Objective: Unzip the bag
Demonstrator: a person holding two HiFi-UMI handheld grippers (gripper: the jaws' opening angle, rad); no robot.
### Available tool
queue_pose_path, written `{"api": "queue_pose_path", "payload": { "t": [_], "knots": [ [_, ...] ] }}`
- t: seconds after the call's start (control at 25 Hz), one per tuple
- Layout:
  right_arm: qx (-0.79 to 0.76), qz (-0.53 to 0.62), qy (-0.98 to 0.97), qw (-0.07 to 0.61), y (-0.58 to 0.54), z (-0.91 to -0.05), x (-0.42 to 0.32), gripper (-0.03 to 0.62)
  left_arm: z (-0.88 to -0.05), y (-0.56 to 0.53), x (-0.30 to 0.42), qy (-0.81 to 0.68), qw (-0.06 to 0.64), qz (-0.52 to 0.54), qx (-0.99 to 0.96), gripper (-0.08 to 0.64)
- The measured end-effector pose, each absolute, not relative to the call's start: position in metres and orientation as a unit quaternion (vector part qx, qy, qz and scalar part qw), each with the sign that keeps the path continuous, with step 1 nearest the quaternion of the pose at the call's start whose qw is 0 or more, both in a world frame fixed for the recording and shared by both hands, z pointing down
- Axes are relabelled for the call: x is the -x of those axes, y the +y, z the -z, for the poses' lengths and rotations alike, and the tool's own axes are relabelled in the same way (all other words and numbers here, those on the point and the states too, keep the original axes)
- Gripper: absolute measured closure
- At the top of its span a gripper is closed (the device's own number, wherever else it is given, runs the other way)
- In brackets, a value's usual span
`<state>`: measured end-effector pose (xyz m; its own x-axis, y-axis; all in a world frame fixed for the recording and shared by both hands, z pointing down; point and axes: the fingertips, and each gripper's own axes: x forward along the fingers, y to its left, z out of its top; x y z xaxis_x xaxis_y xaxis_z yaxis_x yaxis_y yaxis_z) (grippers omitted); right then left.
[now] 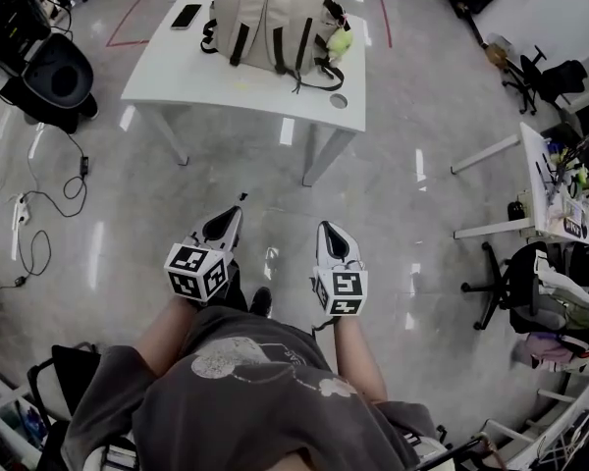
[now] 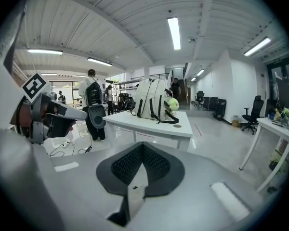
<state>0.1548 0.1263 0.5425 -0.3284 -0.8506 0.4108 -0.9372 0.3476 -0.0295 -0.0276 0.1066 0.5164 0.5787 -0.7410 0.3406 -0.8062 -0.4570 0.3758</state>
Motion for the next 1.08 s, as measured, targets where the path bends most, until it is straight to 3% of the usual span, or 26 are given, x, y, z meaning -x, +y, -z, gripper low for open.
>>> {"api": "queue_pose_path", "payload": {
  "t": [0.6,1.08],
  "knots": [
    [-0.531,-0.151,-0.815,0.174,0.185,-0.550,-0.124,0.594,-0.495,0.169,0.042,-0.462,0.250,-0.061,-0.849,0.554],
    [-0.539,-0.160,-0.808,0.177,0.181,-0.533,-0.082,0.594,-0.489,0.167,0.099,-0.462,0.265,-0.054,-0.844,0.554]
  ]
}}
